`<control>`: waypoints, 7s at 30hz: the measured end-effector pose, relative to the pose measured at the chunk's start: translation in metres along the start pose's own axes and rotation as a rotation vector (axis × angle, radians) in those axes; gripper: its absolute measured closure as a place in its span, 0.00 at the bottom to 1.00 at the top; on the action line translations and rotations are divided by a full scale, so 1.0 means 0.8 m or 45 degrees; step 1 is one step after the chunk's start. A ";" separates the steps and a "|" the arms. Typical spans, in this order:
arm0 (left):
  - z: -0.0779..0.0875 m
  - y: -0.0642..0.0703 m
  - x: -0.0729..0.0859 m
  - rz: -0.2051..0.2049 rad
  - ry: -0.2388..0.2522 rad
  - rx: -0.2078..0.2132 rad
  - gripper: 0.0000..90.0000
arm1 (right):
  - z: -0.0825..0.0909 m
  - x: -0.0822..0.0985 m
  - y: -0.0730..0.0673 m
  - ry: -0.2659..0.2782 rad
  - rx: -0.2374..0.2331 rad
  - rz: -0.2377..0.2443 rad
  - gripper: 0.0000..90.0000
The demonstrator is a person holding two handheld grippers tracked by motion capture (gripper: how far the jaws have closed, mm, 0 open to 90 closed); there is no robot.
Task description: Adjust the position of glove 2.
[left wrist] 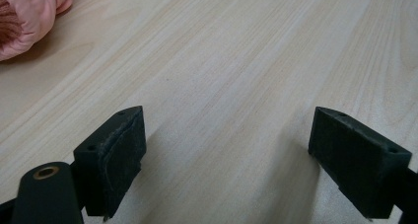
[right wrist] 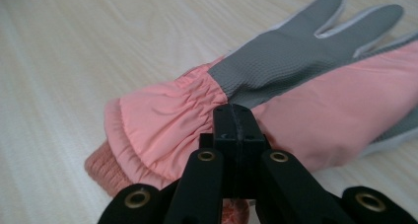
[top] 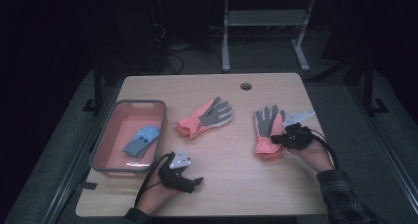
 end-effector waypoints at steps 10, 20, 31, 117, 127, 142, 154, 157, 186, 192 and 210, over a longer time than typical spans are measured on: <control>0.000 0.000 0.000 0.002 0.002 0.000 0.15 | -0.006 0.008 -0.045 -0.017 -0.080 0.064 1.00; 0.000 0.000 0.000 0.003 0.002 0.000 0.15 | -0.022 0.006 -0.112 -0.012 -0.204 0.124 1.00; -0.003 -0.001 -0.006 0.038 -0.031 -0.022 0.18 | -0.014 -0.001 -0.155 0.066 -0.262 0.161 0.75; -0.044 -0.008 -0.142 0.132 -0.095 0.086 0.86 | 0.022 0.103 -0.051 0.122 0.128 -0.082 0.17; -0.028 -0.054 -0.116 0.287 -0.062 0.007 0.62 | 0.022 0.103 -0.052 0.109 0.129 -0.081 0.17; -0.049 -0.042 -0.090 0.308 -0.107 0.103 0.65 | 0.034 0.086 -0.067 0.132 0.055 -0.071 0.86; -0.052 -0.033 -0.093 0.267 -0.127 0.112 0.97 | 0.002 0.074 -0.102 0.053 -0.082 0.009 1.00; -0.046 -0.033 -0.095 0.258 -0.129 0.124 0.97 | -0.004 0.069 -0.106 0.049 -0.087 0.026 1.00; -0.026 -0.035 -0.183 0.069 0.036 0.052 0.99 | -0.020 0.045 -0.103 0.060 -0.071 -0.009 1.00; -0.022 -0.009 -0.191 0.020 0.061 0.105 0.99 | -0.022 0.044 -0.105 0.056 -0.081 -0.016 1.00; -0.025 0.056 -0.201 -0.073 0.088 0.332 0.98 | -0.039 0.028 -0.113 0.050 -0.107 -0.011 1.00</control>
Point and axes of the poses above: each handheld gripper's, and its own axes: z roughly backward along the jaws, x roughly out of its underside, y roughly to its right, the point moved 10 cm from there along -z, roughly forward along the jaws, and after that the axes turned 9 degrees about -x, right-handed, at the moved point
